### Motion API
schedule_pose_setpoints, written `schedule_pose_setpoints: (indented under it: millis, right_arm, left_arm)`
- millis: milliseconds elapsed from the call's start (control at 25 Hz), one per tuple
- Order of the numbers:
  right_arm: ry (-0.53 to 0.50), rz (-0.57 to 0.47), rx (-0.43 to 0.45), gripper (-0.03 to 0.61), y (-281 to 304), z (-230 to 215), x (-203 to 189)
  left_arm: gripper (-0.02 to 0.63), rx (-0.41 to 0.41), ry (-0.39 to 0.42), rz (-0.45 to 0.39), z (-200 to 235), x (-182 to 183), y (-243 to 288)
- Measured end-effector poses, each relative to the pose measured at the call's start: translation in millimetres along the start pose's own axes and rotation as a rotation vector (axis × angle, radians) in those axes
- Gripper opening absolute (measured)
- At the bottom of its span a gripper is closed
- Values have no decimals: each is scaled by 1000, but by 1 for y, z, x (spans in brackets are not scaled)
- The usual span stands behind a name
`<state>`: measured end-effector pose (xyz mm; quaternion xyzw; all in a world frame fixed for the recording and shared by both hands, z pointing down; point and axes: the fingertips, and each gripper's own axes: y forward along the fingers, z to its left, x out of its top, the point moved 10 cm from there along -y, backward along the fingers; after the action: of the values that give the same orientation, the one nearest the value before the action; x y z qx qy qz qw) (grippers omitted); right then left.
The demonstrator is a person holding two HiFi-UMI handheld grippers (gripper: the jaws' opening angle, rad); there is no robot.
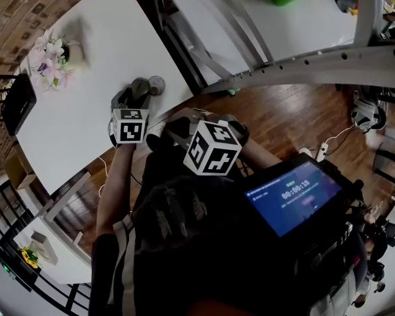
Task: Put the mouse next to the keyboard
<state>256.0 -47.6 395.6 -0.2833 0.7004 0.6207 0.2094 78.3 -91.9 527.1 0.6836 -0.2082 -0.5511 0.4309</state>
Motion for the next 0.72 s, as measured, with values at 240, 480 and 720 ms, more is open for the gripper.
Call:
schedule_pose_setpoints:
  millis: [240, 480, 720]
  right_arm:
    - [-17, 6, 3, 6, 1, 3, 2]
    - [-38, 14, 20, 6, -3, 4, 0]
    - [-10, 41, 5, 6, 1, 3, -1]
  left_arm:
    - [281, -7, 19, -2, -1, 4, -1]
    - [282, 36, -7, -46, -10, -2, -3]
    - [284, 11, 0, -52, -8, -1, -2]
